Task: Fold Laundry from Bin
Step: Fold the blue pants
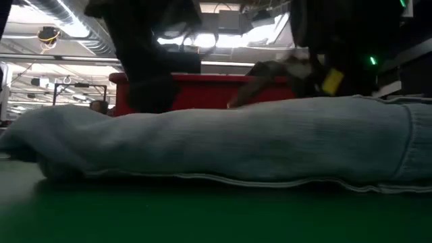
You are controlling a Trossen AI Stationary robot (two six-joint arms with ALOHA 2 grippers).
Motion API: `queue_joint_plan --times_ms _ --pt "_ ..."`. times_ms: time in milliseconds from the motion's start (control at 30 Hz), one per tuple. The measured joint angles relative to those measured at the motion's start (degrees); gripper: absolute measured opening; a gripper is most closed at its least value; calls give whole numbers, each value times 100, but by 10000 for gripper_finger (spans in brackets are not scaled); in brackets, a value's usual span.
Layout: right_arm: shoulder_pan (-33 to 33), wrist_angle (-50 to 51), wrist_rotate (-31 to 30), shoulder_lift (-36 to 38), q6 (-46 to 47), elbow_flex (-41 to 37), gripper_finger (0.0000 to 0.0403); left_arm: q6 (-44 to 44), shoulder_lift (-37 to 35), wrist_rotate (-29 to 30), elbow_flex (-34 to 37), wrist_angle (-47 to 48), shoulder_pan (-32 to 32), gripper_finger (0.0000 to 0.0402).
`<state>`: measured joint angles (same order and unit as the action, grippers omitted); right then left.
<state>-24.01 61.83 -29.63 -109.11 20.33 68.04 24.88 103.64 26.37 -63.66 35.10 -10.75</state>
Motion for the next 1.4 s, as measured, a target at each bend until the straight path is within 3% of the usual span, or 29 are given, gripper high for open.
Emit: queue_joint_plan --times_ms 200,333,700,933,1100,1267,1400 --pt "2 -309 71 39 686 -834 179 -2 205 -38 -19 -80 393 74" --pt "0 -352 104 44 725 -912 178 -115 97 -74 -2 -24 514 74" --pt "-7 1095 440 342 405 321 179 -162 -825 -111 25 369 364 74" --pt "-134 1356 529 351 74 1418 179 -143 -1448 -922 25 303 -18 74" --pt "-439 672 321 353 60 1741 179 0 -1528 -1361 25 240 -526 74" --pt "-707 -98 -168 239 -25 1745 179 53 -1351 -1344 22 112 -1106 74" --pt "-756 -230 -291 -32 -29 1745 179 210 -1069 -1000 20 -33 -1465 74"
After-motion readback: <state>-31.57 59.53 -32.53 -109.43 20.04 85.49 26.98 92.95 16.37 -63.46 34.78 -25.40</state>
